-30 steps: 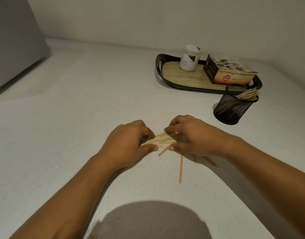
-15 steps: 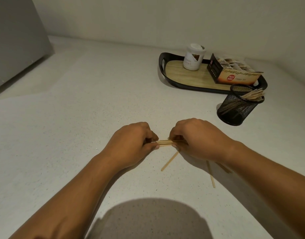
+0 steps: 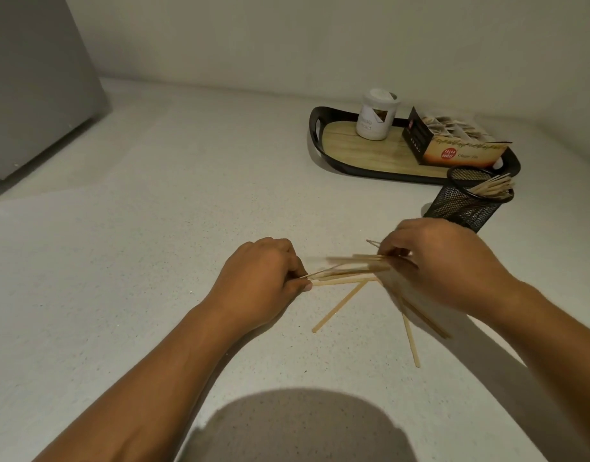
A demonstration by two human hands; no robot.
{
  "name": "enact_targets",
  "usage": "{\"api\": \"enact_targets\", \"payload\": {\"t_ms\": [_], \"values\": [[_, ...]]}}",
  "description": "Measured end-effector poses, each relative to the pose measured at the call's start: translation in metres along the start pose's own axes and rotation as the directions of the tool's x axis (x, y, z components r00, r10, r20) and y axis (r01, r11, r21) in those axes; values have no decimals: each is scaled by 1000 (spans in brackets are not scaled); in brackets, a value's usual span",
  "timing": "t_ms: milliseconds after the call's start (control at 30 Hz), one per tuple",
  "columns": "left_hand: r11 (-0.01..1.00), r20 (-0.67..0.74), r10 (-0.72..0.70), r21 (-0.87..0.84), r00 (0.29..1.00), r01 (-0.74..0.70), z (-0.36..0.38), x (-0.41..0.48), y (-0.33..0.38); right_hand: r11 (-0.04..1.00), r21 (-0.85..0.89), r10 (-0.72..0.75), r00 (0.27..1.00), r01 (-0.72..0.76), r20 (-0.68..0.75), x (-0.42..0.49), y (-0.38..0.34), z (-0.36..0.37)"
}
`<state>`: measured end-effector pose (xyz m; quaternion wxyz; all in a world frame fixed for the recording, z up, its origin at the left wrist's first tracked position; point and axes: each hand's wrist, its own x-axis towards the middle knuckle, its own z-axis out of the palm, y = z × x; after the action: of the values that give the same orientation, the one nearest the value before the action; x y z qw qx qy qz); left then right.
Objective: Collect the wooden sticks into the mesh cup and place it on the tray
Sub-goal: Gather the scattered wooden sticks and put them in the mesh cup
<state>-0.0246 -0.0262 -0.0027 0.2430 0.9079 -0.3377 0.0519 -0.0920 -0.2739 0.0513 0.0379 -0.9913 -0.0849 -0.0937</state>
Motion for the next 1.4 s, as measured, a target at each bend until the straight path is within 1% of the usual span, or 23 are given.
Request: {"api": "enact_targets", "payload": {"t_ms": [67, 167, 267, 400, 467, 533, 633, 700, 767, 900, 967, 1033, 1100, 1167, 1200, 1300, 1400], "values": [[1000, -9, -5, 25, 1000, 6, 2, 1, 2, 996, 60, 75, 996, -72, -43, -12, 7, 3], [996, -19, 11, 84, 1000, -9, 3, 1, 5, 983, 124, 149, 985, -138, -90, -26, 14, 10], [992, -21, 31, 122, 999, -28, 2, 0, 6, 969, 183, 192, 972, -167, -131, -33, 15, 11], [988, 8, 41, 148, 999, -41, -2, 2, 8, 959, 215, 225, 960, -187, -167, -40, 16, 7], [991, 44, 51, 119, 998, -56, -3, 8, 14, 952, 233, 241, 954, -197, -178, -41, 17, 5], [993, 116, 69, 90, 991, -80, -2, 18, 23, 947, 250, 253, 950, -204, -182, -42, 17, 4], [990, 250, 71, 100, 966, -98, 6, 33, 44, 935, 280, 275, 943, -218, -185, -44, 16, 2], [987, 288, 52, 134, 956, -94, 16, 37, 59, 924, 308, 294, 936, -226, -194, -47, 15, 1], [992, 256, 37, 110, 966, -67, 26, 37, 69, 917, 331, 303, 929, -224, -211, -49, 15, 0], [998, 172, -19, -52, 985, 28, 33, 38, 70, 911, 345, 315, 920, -226, -231, -55, 19, -3], [997, 133, -23, -66, 991, 32, 34, 39, 70, 907, 351, 325, 916, -232, -235, -58, 21, -3], [1000, 74, 0, -12, 997, 1, 36, 37, 70, 896, 370, 342, 914, -246, -220, -61, 22, -2], [991, 30, 64, 115, 998, -67, 40, 36, 69, 887, 384, 352, 914, -257, -201, -63, 23, -1], [961, 24, 109, 253, 994, -111, 43, 36, 65, 884, 392, 352, 916, -257, -193, -63, 23, -1], [949, 28, 113, 295, 993, -116, 43, 37, 62, 884, 393, 350, 916, -254, -195, -63, 24, -1], [933, 46, 124, 334, 991, -132, 40, 39, 53, 881, 400, 353, 913, -252, -204, -64, 24, -1], [940, 75, 126, 309, 989, -143, 36, 41, 49, 879, 405, 358, 910, -253, -208, -63, 23, 1]]}}
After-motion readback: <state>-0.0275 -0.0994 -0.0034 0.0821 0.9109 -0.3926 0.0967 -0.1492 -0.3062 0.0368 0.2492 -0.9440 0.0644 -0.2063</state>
